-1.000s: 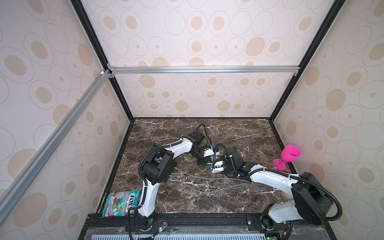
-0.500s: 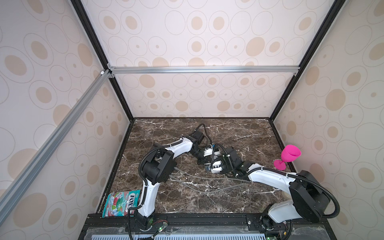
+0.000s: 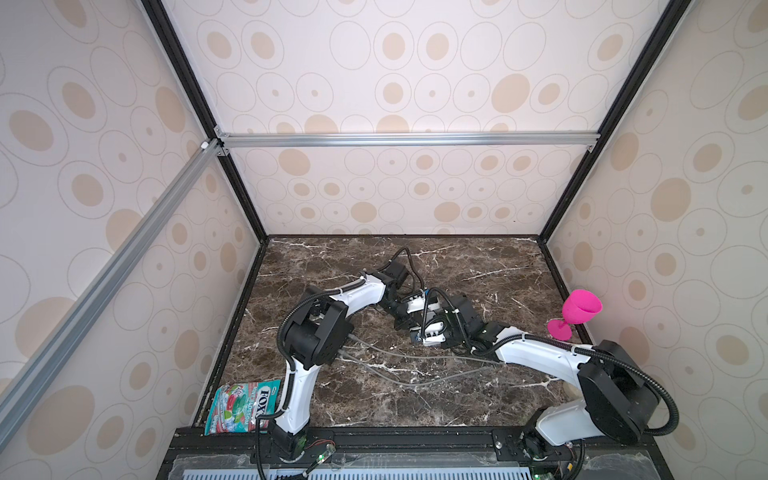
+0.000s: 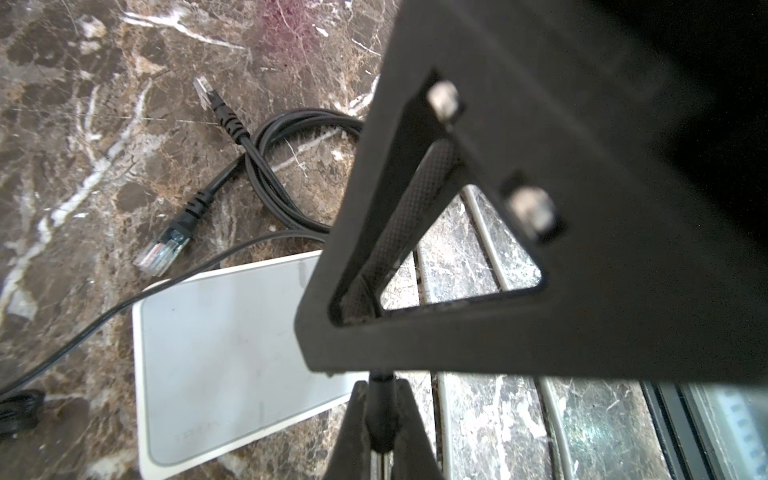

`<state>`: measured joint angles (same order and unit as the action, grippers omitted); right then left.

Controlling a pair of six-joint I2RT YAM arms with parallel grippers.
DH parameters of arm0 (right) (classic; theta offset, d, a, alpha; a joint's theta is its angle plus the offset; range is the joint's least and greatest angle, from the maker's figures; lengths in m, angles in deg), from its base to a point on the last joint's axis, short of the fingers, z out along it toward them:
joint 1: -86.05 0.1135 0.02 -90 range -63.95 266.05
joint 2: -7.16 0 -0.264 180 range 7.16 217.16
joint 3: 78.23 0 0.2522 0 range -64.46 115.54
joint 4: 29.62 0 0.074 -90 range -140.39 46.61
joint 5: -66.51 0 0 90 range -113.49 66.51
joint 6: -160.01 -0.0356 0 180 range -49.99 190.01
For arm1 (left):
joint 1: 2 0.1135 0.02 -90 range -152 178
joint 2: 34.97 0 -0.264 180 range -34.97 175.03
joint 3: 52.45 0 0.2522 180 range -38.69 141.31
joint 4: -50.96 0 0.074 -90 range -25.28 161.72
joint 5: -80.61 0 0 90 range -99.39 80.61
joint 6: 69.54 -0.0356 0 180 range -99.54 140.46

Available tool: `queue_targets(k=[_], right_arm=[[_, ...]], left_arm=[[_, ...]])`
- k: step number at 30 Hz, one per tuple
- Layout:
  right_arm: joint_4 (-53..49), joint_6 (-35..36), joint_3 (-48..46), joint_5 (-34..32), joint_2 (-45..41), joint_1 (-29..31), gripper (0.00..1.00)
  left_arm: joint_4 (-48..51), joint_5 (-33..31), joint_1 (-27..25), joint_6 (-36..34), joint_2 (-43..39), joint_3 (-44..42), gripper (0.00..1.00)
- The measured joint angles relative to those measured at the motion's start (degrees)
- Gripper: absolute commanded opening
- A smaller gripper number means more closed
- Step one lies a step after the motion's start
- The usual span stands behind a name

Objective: Insert the plug into the switch port

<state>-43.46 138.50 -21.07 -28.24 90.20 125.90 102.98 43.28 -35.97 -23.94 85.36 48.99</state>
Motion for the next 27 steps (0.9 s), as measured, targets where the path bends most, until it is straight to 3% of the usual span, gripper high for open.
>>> queue_targets(k=[27], right_arm=[[-0.4, 0.4, 0.7, -1.1, 0.0, 0.7, 0.18]], left_arm=[[0.4, 0.0, 0.0, 0.0, 0.3, 0.7, 0.00]])
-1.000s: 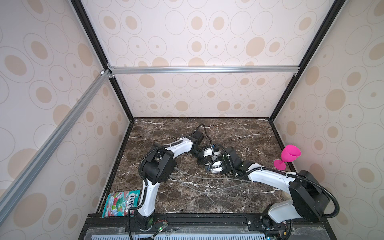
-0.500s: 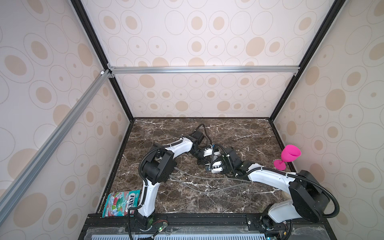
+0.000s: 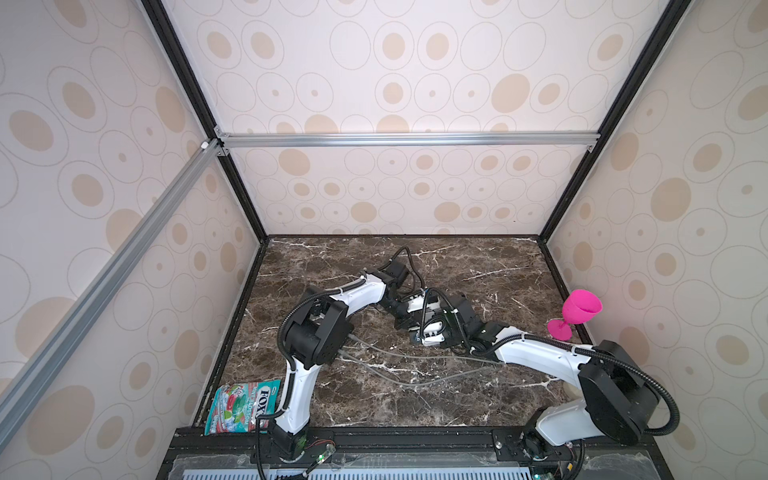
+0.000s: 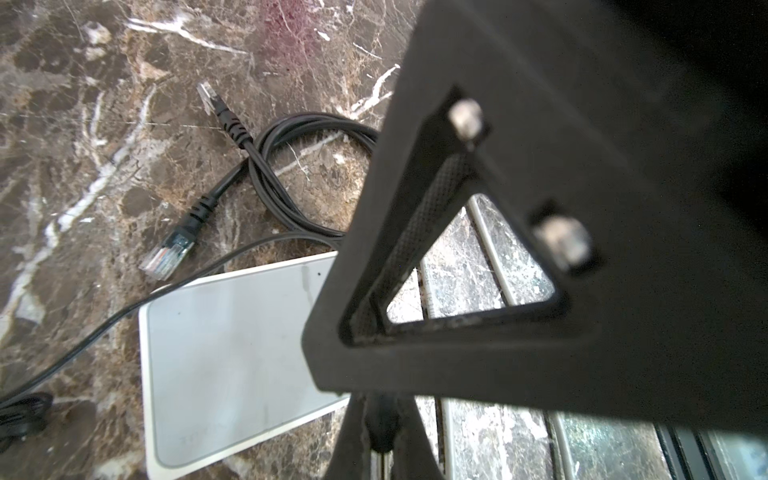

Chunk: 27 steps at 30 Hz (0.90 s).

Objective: Insert the plug into the switch port

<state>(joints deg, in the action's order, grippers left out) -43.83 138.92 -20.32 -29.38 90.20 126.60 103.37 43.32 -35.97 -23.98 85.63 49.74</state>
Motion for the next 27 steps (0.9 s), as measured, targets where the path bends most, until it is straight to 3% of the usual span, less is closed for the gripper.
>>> queue_targets(k=[27], right_arm=[[-0.7, 0.8, 0.0, -1.5, 0.0, 0.0, 0.15]], left_arm=[[0.9, 0.7, 0.0, -0.4, 0.2, 0.1, 0.00]])
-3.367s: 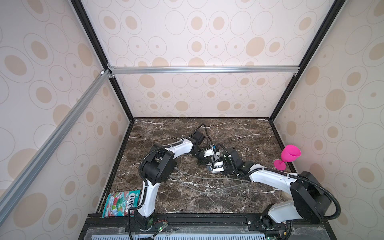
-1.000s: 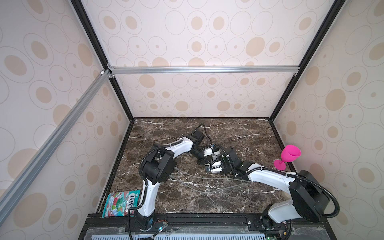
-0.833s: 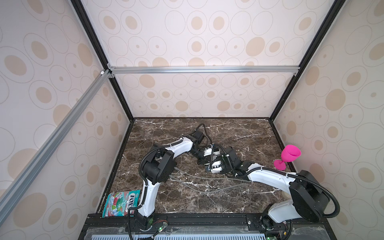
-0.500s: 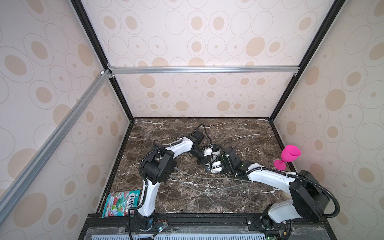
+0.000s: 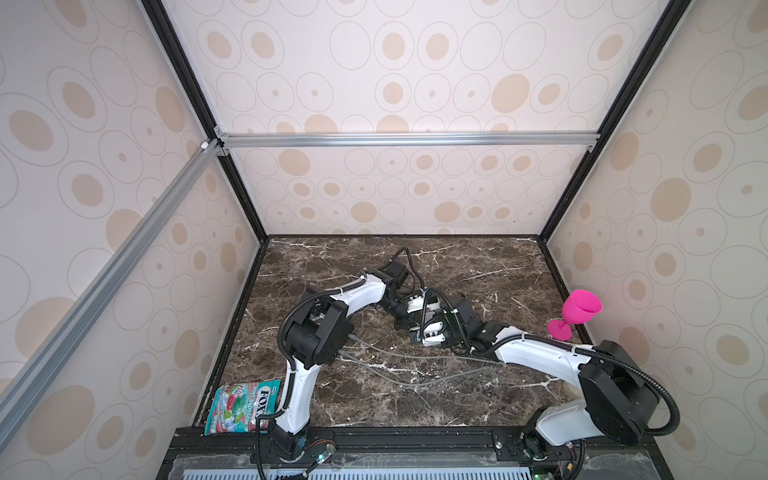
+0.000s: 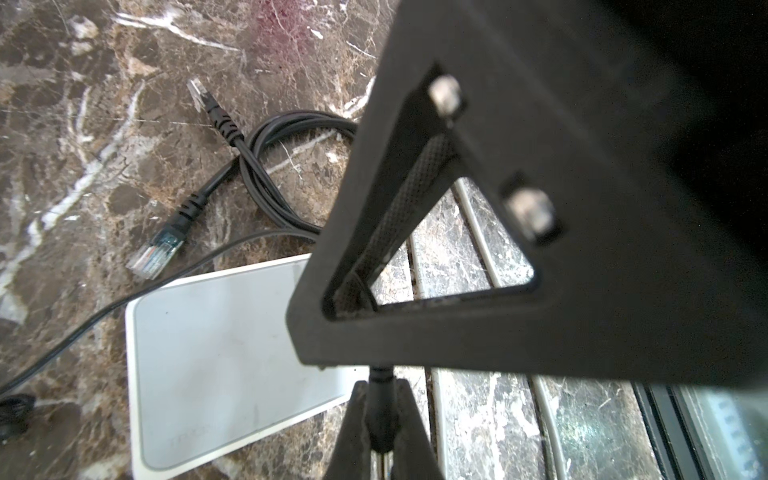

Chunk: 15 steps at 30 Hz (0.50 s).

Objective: Insert the plug into the switch port

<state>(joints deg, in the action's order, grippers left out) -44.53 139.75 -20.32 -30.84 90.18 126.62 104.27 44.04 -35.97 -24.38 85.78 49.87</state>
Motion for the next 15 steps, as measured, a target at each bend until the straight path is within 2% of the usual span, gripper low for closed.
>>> queue_targets(k=[5, 8, 10, 15], right_arm=[[-0.1, 0.0, 0.0, 0.0, 0.0, 0.3, 0.12], [-0.2, 0.2, 0.1, -0.2, 0.0, 0.3, 0.01], [-0.4, -0.3, 0.1, -0.5, 0.0, 0.3, 0.00], [-0.8, -2.7, 0.8, -0.1, -0.5, 0.3, 0.00]], left_arm=[[0.2, 0.1, 0.0, 0.0, 0.2, 0.1, 0.00], [0.3, 0.1, 0.0, 0.0, 0.5, 0.3, 0.00], [0.4, 0.2, 0.0, 0.0, 0.6, 0.4, 0.20], [-2.1, 0.5, 0.2, 0.4, -0.1, -0.8, 0.45]])
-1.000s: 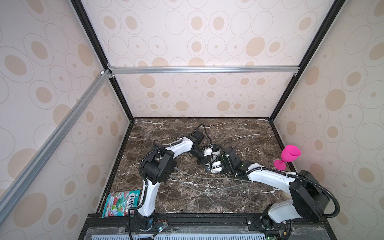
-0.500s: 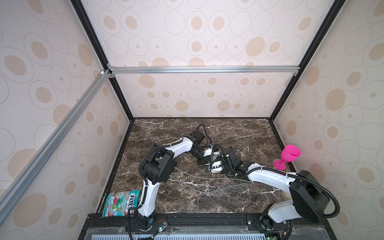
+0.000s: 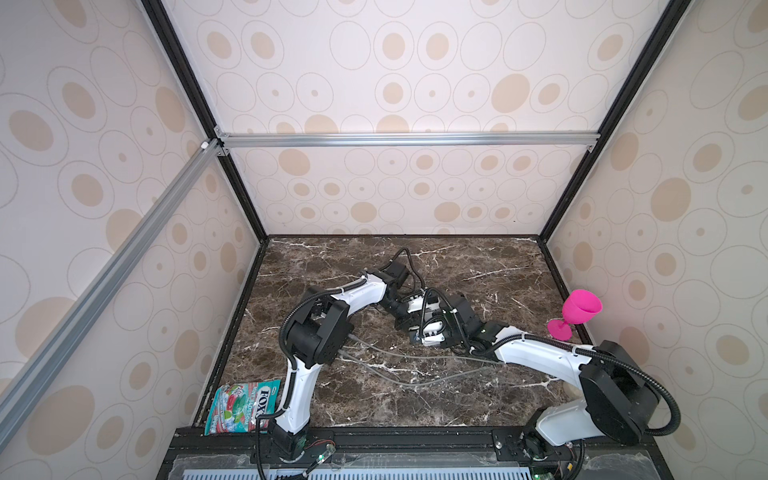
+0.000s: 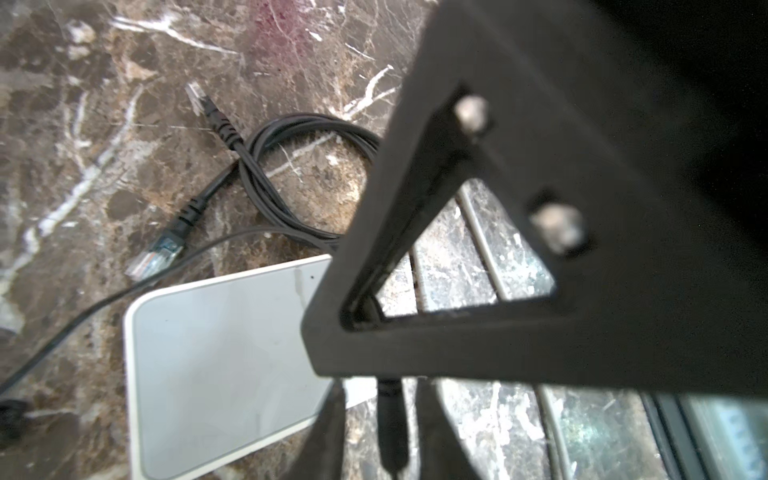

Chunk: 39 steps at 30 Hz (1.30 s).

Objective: Insert the plug into the switch port

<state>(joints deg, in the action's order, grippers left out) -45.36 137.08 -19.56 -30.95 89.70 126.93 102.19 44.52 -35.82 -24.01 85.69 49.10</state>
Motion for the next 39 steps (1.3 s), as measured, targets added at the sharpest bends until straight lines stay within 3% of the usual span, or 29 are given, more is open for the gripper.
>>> queue_targets(k=[2, 8, 11, 14, 19, 23, 29, 39], right_arm=[[-0.3, -1.4, 0.4, 0.2, -0.7, -0.3, 0.00], [-1.9, -10.6, 1.7, 1.4, -4.3, -3.4, 0.00], [-2.8, -18.7, 2.3, 2.1, -5.7, -6.7, 0.00], [-3.4, -30.6, 3.1, 3.0, -6.1, -11.1, 0.00], [-4.7, -52.9, 6.4, 7.0, -5.1, -20.3, 0.00], [-3.7, -62.7, 6.4, 10.1, -3.8, -22.8, 0.00], [-7.3, -72.2, 6.8, 15.6, 2.7, -21.8, 0.00], [-18.8, -77.5, 14.0, 18.1, 8.9, -17.4, 0.00]], left_arm=[[-4.0, 0.1, 0.4, 1.3, -2.3, -3.6, 0.55], [-21.4, 1.3, 4.9, 10.8, -17.7, -19.6, 0.60], [-32.4, 0.0, 7.9, 18.8, -24.6, -25.1, 0.68], [-42.7, -4.6, 9.2, 29.2, -28.9, -30.0, 0.69], [-59.6, -15.8, 6.1, 50.9, -31.0, -40.1, 0.73], [-61.9, -26.2, 0.1, 64.3, -30.8, -43.1, 0.72], [-68.2, -31.9, -2.6, 80.5, -30.9, -46.2, 0.69], [-69.3, -37.2, -2.3, 92.2, -30.8, -49.4, 0.66]])
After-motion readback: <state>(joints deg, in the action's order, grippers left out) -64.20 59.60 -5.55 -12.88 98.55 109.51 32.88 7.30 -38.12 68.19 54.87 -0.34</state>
